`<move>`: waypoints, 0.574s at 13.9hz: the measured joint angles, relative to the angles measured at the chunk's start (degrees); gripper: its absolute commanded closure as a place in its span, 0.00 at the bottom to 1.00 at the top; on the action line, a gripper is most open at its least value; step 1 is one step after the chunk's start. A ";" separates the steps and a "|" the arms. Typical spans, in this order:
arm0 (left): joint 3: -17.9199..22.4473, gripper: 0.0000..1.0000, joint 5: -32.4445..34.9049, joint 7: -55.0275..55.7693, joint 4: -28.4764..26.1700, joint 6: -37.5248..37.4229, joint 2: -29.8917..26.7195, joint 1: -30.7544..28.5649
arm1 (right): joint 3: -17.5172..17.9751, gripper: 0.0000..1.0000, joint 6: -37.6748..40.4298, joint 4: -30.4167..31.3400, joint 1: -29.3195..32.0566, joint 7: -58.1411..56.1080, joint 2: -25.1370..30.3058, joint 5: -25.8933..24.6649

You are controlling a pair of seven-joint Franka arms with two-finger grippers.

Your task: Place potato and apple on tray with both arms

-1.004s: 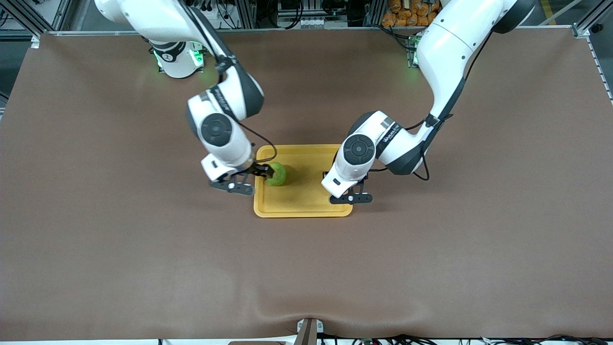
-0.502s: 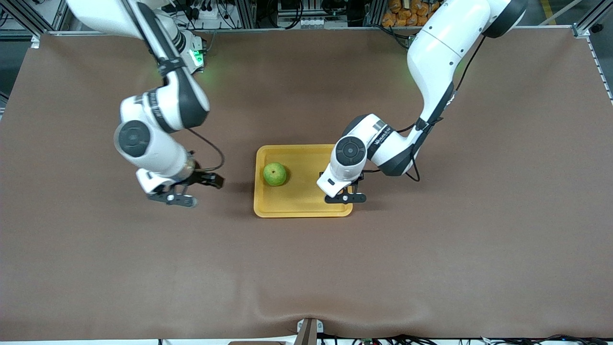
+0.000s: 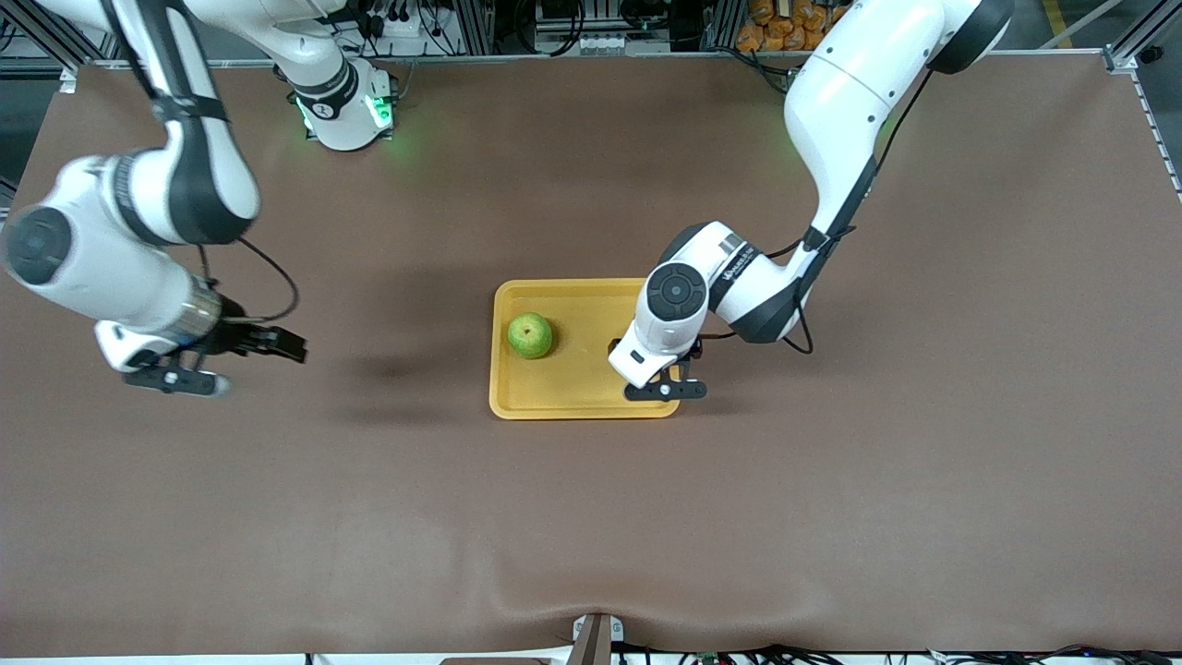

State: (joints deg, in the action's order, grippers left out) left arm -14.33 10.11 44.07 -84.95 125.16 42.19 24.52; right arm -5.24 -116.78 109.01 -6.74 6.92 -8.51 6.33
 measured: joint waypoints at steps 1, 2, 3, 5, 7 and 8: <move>0.13 0.00 0.02 0.00 0.99 -1.44 -1.24 -1.04 | 0.00 0.00 1.40 -0.02 1.31 -1.49 1.73 -0.01; 0.21 0.00 0.05 -0.19 1.68 -3.28 -2.75 -2.40 | -0.02 0.00 2.64 -0.03 2.53 -2.70 3.54 -0.04; 0.22 0.00 0.07 -0.57 2.04 -4.89 -4.35 -3.80 | -0.03 0.00 4.01 -0.04 3.68 -3.78 5.36 -0.09; 0.25 0.00 0.09 -2.25 2.11 -6.97 -7.21 -5.88 | -0.05 0.00 8.30 -0.13 5.60 -5.93 9.26 -0.32; 0.27 0.00 0.10 -4.48 2.11 -8.69 -9.12 -7.37 | -0.06 0.00 13.42 -1.35 6.39 -6.56 12.80 -1.68; 0.27 0.00 0.10 -5.67 2.11 -9.24 -9.77 -8.21 | -0.05 0.00 16.73 -3.52 6.45 -6.56 13.72 -2.30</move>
State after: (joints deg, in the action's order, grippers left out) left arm -14.07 10.22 38.40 -82.84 115.92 32.42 16.32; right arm -5.29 -100.05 105.49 -0.29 0.36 5.21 4.03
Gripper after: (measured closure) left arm 0.000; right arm 0.000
